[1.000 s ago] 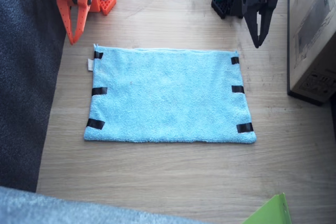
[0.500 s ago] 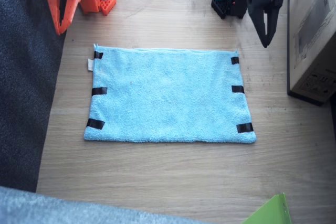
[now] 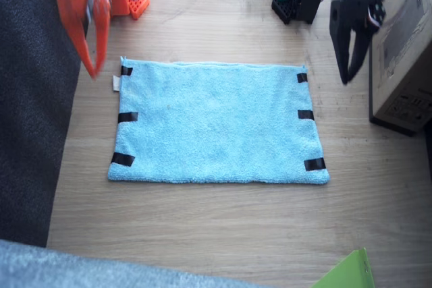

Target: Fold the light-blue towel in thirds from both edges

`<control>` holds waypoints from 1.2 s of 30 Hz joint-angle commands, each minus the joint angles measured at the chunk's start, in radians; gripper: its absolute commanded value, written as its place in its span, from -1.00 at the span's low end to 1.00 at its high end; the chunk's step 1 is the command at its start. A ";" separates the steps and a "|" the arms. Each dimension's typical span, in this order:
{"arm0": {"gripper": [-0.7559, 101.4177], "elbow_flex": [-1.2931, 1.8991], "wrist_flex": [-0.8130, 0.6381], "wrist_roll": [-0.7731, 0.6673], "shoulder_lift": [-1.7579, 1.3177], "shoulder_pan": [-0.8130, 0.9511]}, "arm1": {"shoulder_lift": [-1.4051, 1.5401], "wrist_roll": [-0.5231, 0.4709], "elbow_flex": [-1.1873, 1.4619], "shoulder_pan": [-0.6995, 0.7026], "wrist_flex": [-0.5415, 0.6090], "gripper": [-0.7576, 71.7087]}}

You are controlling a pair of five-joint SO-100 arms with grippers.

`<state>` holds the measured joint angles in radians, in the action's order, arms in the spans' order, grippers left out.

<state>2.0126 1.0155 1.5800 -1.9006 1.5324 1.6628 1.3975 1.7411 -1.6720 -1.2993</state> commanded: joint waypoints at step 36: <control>-0.57 0.179 0.057 0.006 -0.043 -0.077 | -0.084 0.015 0.064 -0.046 0.009 -0.55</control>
<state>2.1798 1.0753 1.5815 -1.8945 1.4266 1.5263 1.4174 1.7917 -1.7211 -1.3070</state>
